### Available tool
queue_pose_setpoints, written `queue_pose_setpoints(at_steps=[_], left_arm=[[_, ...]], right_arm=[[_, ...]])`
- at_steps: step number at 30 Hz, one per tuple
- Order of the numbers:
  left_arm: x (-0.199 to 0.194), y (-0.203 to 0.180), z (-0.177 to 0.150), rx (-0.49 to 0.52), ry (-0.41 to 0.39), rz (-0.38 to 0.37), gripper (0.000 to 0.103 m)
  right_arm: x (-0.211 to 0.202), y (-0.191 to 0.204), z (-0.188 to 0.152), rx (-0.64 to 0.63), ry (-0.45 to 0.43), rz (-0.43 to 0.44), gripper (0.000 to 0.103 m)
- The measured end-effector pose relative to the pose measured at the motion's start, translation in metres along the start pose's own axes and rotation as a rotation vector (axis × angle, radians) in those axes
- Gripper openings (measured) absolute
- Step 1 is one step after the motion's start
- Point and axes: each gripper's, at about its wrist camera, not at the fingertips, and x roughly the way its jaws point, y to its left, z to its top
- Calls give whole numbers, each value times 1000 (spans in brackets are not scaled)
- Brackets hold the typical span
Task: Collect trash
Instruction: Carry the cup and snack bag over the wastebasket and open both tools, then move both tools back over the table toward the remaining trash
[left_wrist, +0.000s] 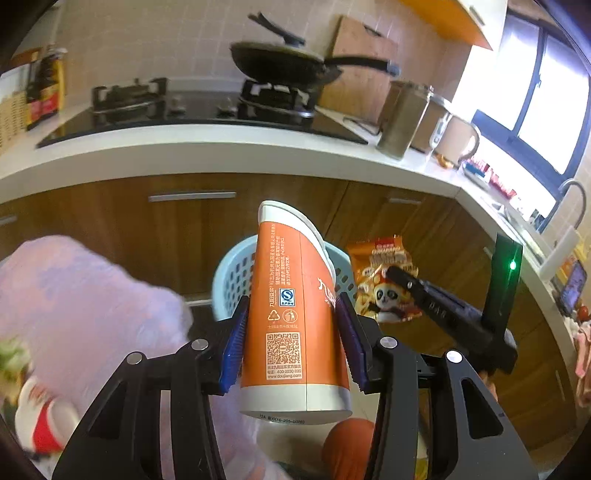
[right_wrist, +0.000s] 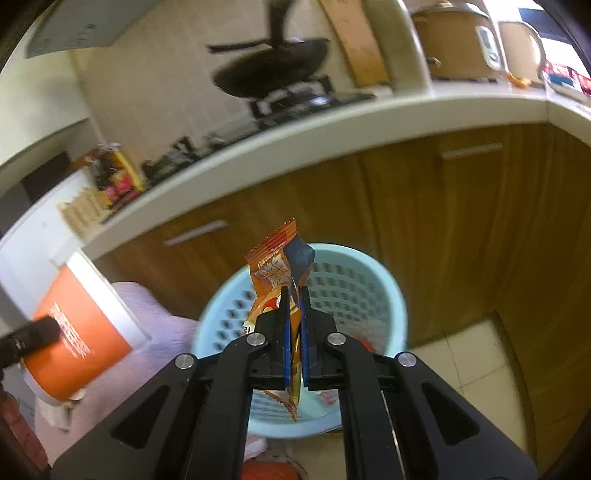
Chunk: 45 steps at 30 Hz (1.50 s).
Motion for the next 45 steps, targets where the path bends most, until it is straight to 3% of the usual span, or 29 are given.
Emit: queue_pose_setpoints(at_steps=[7,9,11,14,16,23,28,31,37,45], left_arm=[[55,-19,26,30,44,21,45],[69,-22,31,31,58,27,45],[78,-23,33,28,67,32,45],[94,-22,38,15,80,35,45],[102,-22,41,6,85,36,45],[126,-25,40,-4,112,31,46],[139,-27,40,20,138,67,48],[134,-23,37,12,137,78,56],[104,-16,32,8,102,71,58],[18,-13,15,32,-10,65,65]], right_arm=[[54,-20,-2,-8,111,-14,4],[63,-22,-6,-20,138,-7,10],[65,-25,-12,-28,146,5,26],[61,-28,-18,-36,139,4,41],[56,-33,-22,-30,136,1,47],[30,-46,-20,5,100,1,48],[9,-54,-17,42,70,1,48],[-1,-54,-14,44,57,-10,48],[-20,-44,-9,43,32,-2,48],[-53,11,-9,-51,-9,37,51]])
